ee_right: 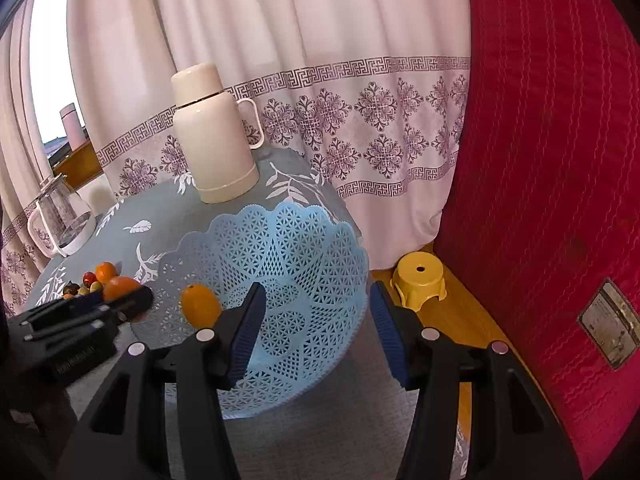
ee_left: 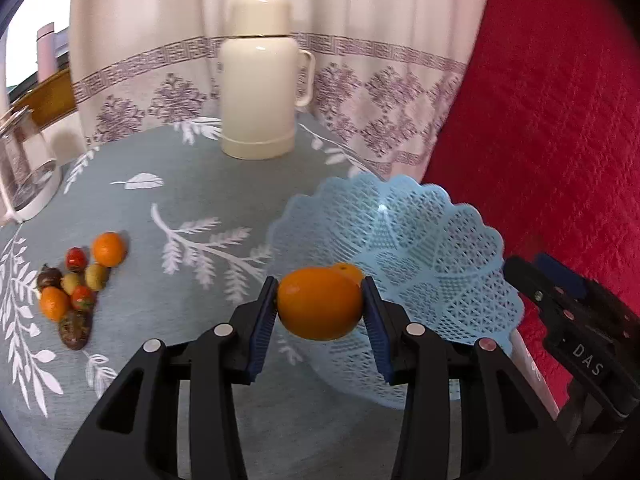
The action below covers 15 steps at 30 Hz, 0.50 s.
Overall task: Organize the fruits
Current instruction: 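Lower the orange held in the left gripper into the blue basket and open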
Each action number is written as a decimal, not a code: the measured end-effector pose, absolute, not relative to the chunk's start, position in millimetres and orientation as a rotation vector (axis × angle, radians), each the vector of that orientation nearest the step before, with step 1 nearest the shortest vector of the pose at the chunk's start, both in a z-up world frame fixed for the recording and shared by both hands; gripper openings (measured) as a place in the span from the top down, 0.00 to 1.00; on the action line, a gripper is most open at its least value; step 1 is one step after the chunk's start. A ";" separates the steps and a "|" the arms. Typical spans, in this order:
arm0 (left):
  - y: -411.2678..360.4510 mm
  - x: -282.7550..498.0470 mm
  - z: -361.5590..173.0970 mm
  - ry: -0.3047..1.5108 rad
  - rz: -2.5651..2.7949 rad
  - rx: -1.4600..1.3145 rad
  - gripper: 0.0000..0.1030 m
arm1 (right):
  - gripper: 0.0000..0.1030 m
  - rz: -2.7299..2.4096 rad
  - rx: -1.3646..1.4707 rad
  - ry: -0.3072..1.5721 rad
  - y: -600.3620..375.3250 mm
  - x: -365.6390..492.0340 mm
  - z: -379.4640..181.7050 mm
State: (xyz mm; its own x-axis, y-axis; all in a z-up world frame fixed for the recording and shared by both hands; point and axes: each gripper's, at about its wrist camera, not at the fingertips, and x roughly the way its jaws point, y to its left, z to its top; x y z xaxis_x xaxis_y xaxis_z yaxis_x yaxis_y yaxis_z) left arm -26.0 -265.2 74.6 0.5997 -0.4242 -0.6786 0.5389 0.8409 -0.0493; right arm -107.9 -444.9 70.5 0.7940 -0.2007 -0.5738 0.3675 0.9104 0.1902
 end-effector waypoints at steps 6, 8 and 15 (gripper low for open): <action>-274.8 -29.1 65.3 0.765 -0.584 0.172 0.41 | 0.47 -0.310 0.303 0.579 -445.3 -107.4 69.7; -272.6 -29.5 66.3 0.754 -0.580 0.168 0.24 | 0.47 -0.311 0.302 0.580 -445.2 -106.8 69.4; -262.9 -26.1 73.0 0.730 -0.543 0.148 0.09 | 0.46 -0.308 0.309 0.570 -444.9 -108.8 70.9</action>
State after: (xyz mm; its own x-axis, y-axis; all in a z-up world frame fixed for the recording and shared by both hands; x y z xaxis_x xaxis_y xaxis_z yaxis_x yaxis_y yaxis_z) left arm -26.1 -262.9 73.0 0.6148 -0.4187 -0.6684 0.5195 0.8526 -0.0562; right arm -108.8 -444.9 70.9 0.7991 -0.1979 -0.5676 0.3665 0.9089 0.1991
